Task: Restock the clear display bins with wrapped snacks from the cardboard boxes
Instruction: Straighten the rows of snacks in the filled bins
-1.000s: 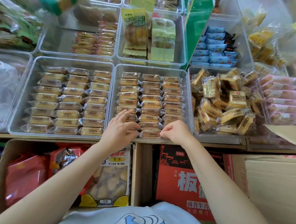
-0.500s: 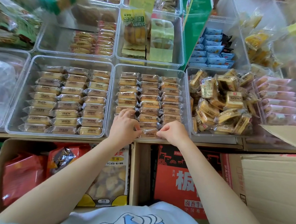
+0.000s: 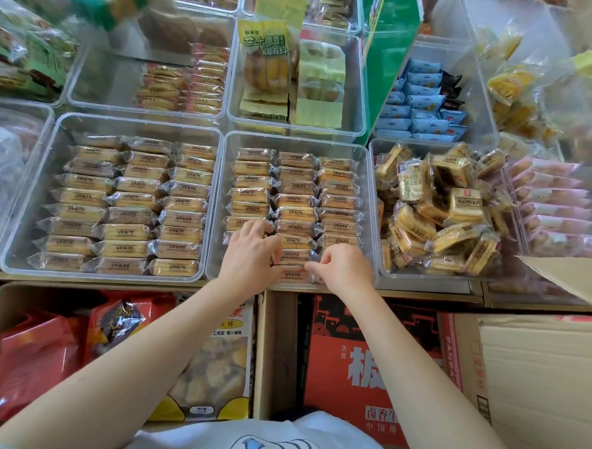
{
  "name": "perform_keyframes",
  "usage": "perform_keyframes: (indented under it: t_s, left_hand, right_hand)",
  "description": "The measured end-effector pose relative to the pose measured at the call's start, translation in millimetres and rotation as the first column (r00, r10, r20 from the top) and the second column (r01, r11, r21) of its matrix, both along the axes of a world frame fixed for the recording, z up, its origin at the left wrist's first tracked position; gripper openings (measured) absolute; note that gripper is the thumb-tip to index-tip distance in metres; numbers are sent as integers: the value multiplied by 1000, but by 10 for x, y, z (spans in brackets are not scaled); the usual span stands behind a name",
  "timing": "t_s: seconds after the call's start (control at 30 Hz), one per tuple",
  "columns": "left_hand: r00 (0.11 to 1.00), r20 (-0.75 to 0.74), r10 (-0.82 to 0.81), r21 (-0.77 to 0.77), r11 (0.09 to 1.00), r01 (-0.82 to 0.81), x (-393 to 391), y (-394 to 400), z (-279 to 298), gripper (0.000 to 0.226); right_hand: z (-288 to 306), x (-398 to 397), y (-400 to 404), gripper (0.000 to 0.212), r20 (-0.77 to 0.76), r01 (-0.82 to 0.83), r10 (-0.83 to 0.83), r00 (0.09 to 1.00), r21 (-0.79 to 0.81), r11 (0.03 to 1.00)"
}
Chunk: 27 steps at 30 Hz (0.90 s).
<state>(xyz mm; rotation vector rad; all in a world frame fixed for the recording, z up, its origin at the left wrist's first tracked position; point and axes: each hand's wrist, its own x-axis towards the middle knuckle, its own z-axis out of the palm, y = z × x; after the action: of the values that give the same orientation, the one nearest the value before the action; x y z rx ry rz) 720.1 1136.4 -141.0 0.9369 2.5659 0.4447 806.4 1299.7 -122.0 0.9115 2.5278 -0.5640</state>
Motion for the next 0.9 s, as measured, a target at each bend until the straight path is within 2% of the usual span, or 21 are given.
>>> perform_keyframes:
  t_s: [0.1,0.17,0.33,0.47,0.6,0.7,0.77,0.9]
  left_hand:
    - [998,-52,-25,57,998,28,-13,13,-25,21]
    - [998,-55,-22,33,999,24,-27,26,-58,26]
    - [996,-88,-28,50,998,33,-31,54,-139,13]
    - [992,-114,-58,54,996,64,-43,100,-146,11]
    - [992,-113,-59,80,994,69,-53,83,-153,5]
    - [996,-86,18,151,989,-5,-68,-33,-173,5]
    - [997,-48,52,115,992,-46,-86,-104,-158,8]
    - [1000,1,-3,73,997,3,-98,-128,-78,15]
  right_hand:
    - [-29,4,52,26,-207,67,-74,976,-38,997]
    - [-80,-18,13,16,-247,34,-55,967,-85,996]
    - [-155,-36,-13,14,-157,-25,27,987,16,1000]
    - [-187,-102,-54,11,-161,-72,88,983,102,992]
    - [-206,-40,-36,7,-224,-90,103,969,68,994]
    - [-199,55,1,13,-275,-120,117,954,5,993]
    - [-186,70,8,15,-244,-138,131,961,-12,990]
    - [-98,20,5,17,-230,-136,129,965,-17,991]
